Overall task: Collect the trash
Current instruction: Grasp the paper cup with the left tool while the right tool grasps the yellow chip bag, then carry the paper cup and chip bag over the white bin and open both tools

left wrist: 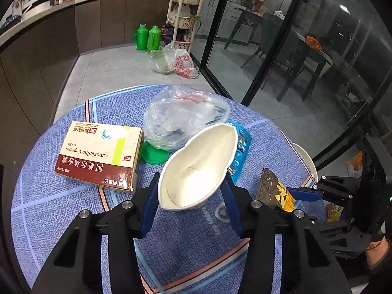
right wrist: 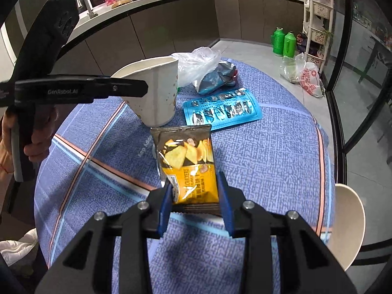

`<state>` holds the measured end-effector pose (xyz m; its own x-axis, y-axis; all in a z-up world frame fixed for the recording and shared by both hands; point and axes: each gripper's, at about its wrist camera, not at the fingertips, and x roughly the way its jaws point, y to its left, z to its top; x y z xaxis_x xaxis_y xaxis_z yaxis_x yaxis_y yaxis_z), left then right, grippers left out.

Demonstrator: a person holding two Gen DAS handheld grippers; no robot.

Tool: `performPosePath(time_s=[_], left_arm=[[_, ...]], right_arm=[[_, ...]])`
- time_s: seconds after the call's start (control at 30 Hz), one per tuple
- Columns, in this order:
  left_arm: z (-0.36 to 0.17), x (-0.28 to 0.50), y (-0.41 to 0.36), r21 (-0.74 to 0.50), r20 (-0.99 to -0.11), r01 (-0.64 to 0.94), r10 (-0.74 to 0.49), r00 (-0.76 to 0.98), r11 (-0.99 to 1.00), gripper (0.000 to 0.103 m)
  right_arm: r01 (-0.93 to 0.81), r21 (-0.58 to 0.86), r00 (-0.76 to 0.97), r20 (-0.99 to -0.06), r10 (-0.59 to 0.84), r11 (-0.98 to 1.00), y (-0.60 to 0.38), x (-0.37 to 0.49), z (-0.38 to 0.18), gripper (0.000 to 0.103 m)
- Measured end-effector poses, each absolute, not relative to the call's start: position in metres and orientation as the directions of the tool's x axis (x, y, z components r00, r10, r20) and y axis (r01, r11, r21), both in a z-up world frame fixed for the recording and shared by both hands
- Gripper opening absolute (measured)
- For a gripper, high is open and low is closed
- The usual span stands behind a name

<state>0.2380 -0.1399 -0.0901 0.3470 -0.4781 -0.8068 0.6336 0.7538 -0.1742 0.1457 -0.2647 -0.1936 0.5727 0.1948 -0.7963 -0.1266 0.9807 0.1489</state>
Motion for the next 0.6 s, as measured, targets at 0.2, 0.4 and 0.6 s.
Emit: performPosePath(time_s=[0.2,0.4,0.6], left_arm=[[-0.078,0.219,-0.137,-0.178,-0.789,0.619,-0.487,0.374,0.765,0.038],[-0.055,0.194,-0.138,-0.192,-0.755,0.627,-0.521,0.397,0.755,0.037],[-0.03,0.172,-0.164,-0.216,-0.725,0.674,-0.578,0.374,0.707,0.037]], right_arm=[[-0.1,0.168,0.587,-0.786,0.195,0.981,-0.265,0.131,-0.184,0.035],[-0.056,0.189,0.628,-0.757,0.182,0.98,-0.281,0.108,-0.165,0.036],[0.018,0.187,0.681,-0.722,0.125,0.982,-0.314,0.076,-0.143,0.036]])
